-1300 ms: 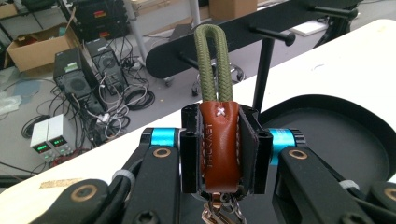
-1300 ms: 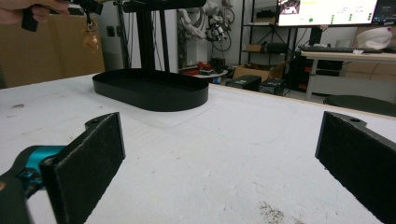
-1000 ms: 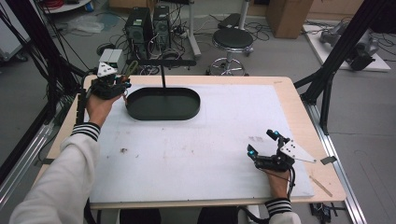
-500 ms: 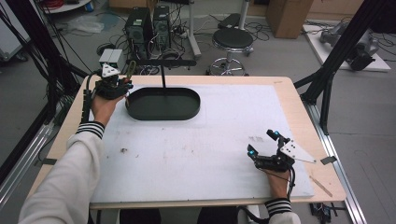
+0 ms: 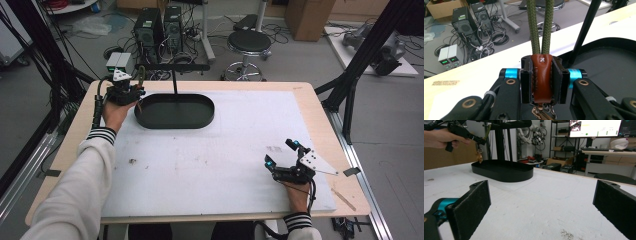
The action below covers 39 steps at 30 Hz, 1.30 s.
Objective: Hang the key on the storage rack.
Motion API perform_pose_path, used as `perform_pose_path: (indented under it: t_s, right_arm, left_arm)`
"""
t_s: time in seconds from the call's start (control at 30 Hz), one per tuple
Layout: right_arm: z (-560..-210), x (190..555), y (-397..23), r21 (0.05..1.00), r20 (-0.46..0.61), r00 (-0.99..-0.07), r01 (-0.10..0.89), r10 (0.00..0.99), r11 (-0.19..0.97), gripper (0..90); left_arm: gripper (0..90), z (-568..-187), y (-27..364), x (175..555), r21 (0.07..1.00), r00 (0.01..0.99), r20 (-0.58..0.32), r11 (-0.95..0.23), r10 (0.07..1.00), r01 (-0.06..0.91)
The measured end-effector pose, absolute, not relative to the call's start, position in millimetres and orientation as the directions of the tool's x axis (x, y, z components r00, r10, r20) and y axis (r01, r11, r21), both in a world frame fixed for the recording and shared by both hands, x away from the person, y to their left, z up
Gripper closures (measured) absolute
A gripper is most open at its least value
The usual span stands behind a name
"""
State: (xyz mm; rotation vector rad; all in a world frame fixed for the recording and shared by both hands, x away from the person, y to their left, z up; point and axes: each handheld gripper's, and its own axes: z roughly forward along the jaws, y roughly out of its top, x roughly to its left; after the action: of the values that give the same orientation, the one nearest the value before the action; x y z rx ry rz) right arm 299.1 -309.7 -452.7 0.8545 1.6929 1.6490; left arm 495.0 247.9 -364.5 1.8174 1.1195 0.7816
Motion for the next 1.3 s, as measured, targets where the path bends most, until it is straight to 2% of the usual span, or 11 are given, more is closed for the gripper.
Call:
perform_pose_path:
  t_s: [0.17,0.2,0.27,0.4,0.43,0.47,0.67,0.77,1.0,1.2,1.3]
  right_arm:
    - [-452.7,299.1,-309.7,1.000,0.008,-0.600,0.029,0.800,0.012,0.4]
    - [-452.7,299.0,-309.7,1.000,0.007,-0.600,0.029,0.800,0.013,0.4]
    - [-452.7,299.1,-309.8,1.000,0.006,-0.601,0.028,0.799,0.013,0.3]
    - [-452.8,299.3,-309.8,0.999,0.007,-0.602,0.029,0.798,0.013,0.4]
    - [-452.8,298.4,-309.1,0.999,0.016,-0.604,0.040,0.797,0.010,0.4]
    - [-452.7,298.5,-308.9,0.999,0.009,-0.601,0.036,0.799,0.015,0.4]
    - [-452.6,298.1,-308.4,0.999,0.002,-0.591,0.031,0.807,0.021,0.4]
    - [-452.8,298.0,-308.5,0.999,0.008,-0.596,0.032,0.803,0.014,0.4]
    - [-452.8,297.8,-308.5,0.999,0.016,-0.595,0.038,0.803,0.009,0.4]
    - [-452.8,297.8,-308.5,0.999,0.005,-0.596,0.030,0.803,0.016,0.4]
    - [-452.8,297.8,-308.4,0.999,0.003,-0.594,0.029,0.804,0.018,0.4]
  left_arm:
    - [67.6,-367.4,252.1,497.2,0.892,0.413,-0.004,-0.183,0.911,0.413]
    - [61.4,-369.0,253.3,497.5,0.889,0.419,-0.022,-0.174,0.908,0.424]
    - [37.4,-370.7,257.1,496.4,0.883,0.446,-0.054,-0.166,0.893,0.438]
    - [15.8,-362.2,269.2,485.1,0.875,0.540,-0.219,-0.082,0.812,0.477]
    - [6.9,-358.7,270.8,479.0,0.881,0.561,-0.234,-0.072,0.794,0.468]
    - [4.8,-355.7,272.2,469.8,0.901,0.588,-0.210,-0.080,0.781,0.427]
    - [1.7,-351.2,280.8,409.5,0.966,0.664,-0.074,-0.111,0.744,0.232]
    - [1.7,-361.7,286.7,382.4,0.978,0.682,-0.056,-0.098,0.730,0.185]
    - [1.7,-388.5,302.0,330.2,0.989,0.660,-0.042,-0.060,0.750,0.132]
    - [1.7,-417.6,314.1,305.9,0.989,0.649,-0.084,-0.017,0.756,0.148]
    - [1.7,-429.0,314.6,294.6,0.992,0.657,-0.069,-0.015,0.751,0.121]
